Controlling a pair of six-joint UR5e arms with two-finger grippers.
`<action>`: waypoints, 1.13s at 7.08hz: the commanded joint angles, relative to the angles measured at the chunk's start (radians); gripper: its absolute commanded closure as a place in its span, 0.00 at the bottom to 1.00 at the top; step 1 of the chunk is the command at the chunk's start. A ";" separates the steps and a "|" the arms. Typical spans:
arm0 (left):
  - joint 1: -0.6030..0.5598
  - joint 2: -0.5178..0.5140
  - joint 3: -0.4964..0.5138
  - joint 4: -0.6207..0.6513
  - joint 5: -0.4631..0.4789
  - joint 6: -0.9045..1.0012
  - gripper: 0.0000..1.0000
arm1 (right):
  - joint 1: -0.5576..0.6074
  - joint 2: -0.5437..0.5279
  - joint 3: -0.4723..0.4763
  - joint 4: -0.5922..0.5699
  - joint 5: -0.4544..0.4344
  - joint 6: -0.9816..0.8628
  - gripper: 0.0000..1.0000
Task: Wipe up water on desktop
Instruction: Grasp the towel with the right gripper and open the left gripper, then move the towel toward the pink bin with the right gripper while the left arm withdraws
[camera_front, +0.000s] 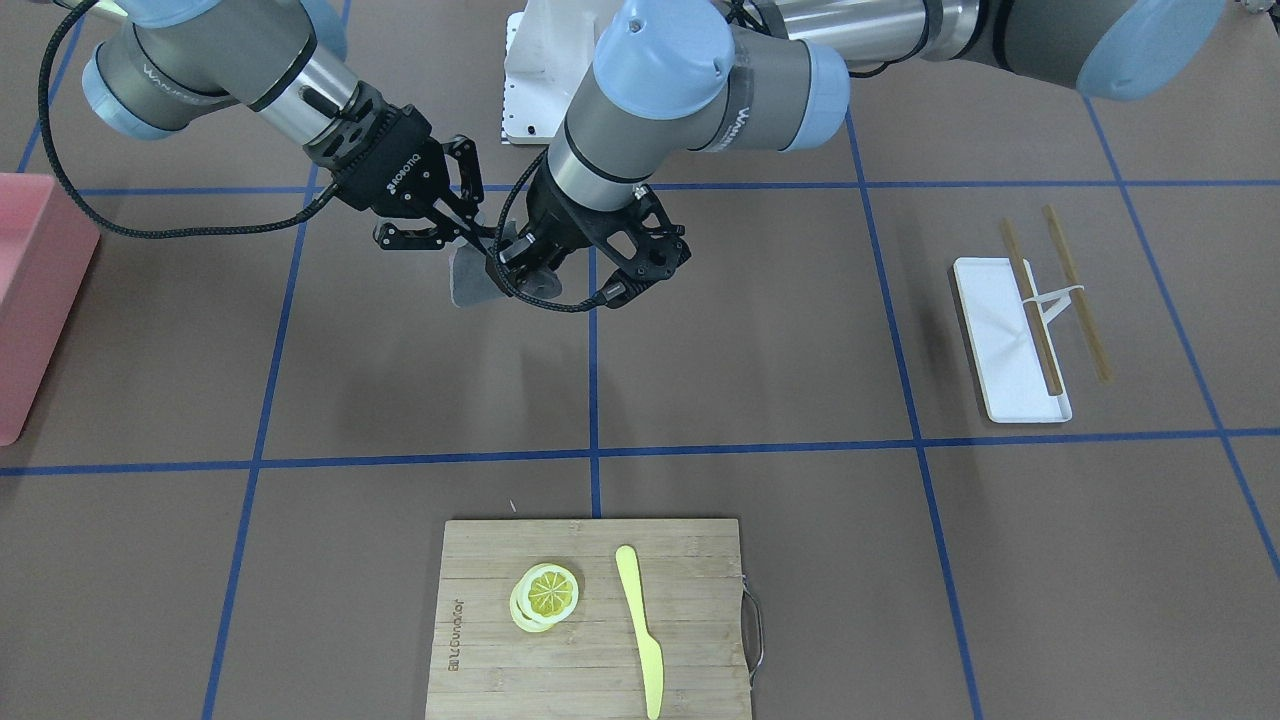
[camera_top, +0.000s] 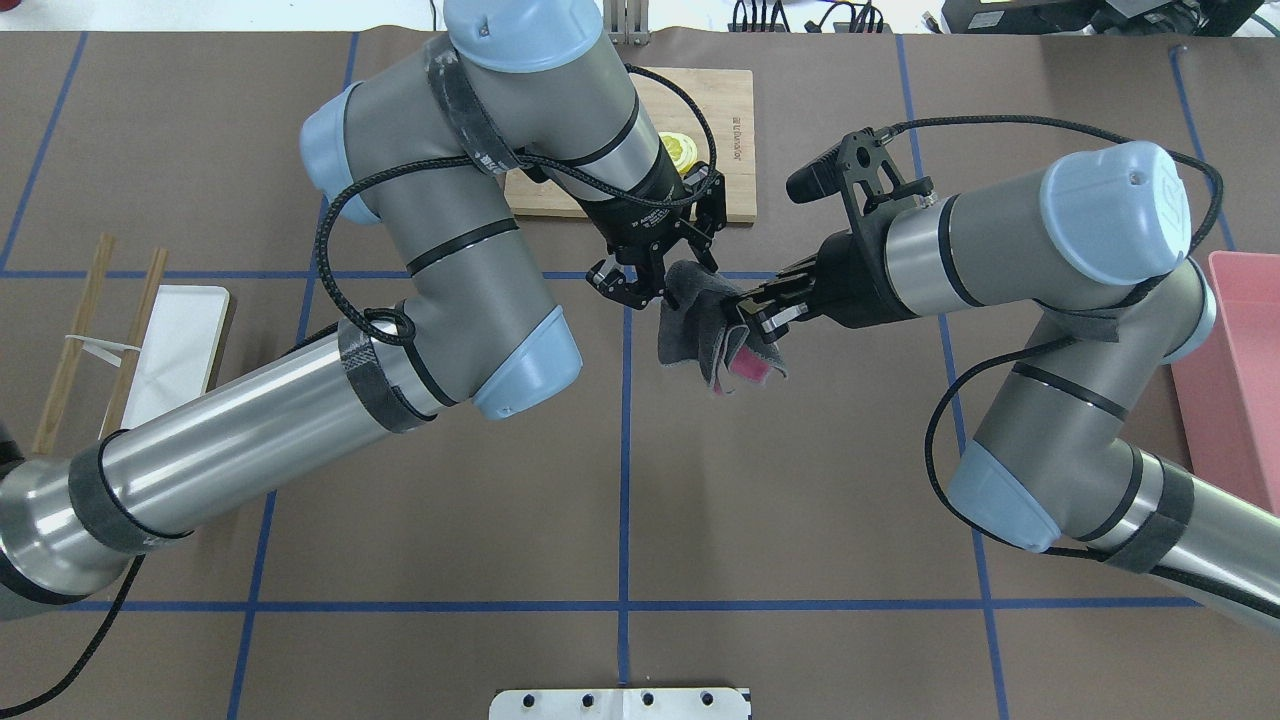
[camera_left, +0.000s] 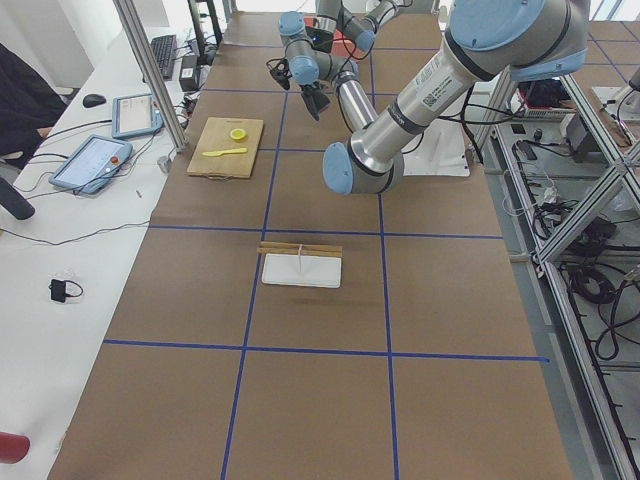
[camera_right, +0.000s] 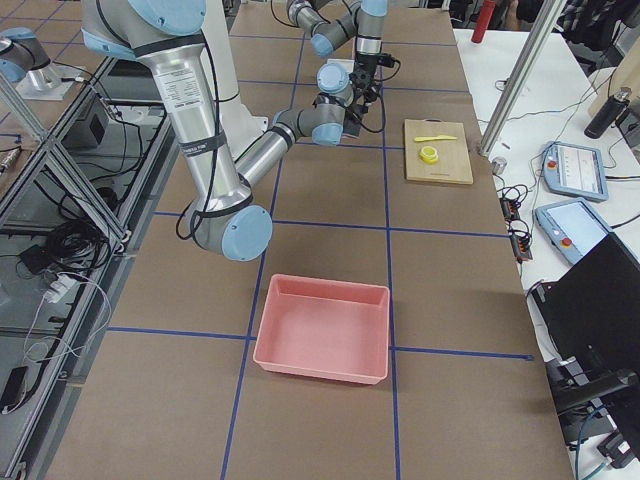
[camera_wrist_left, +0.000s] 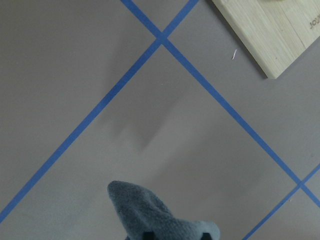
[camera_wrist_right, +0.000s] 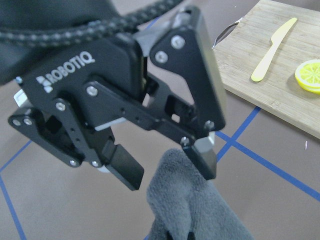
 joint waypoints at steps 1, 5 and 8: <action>-0.052 0.020 -0.034 -0.006 0.004 0.003 0.02 | 0.006 -0.027 0.003 -0.005 0.001 0.001 1.00; -0.270 0.283 -0.213 0.005 0.020 0.342 0.02 | 0.122 -0.170 0.005 -0.012 0.076 -0.017 1.00; -0.366 0.402 -0.299 0.048 0.021 0.538 0.02 | 0.266 -0.320 -0.007 -0.097 0.067 -0.399 1.00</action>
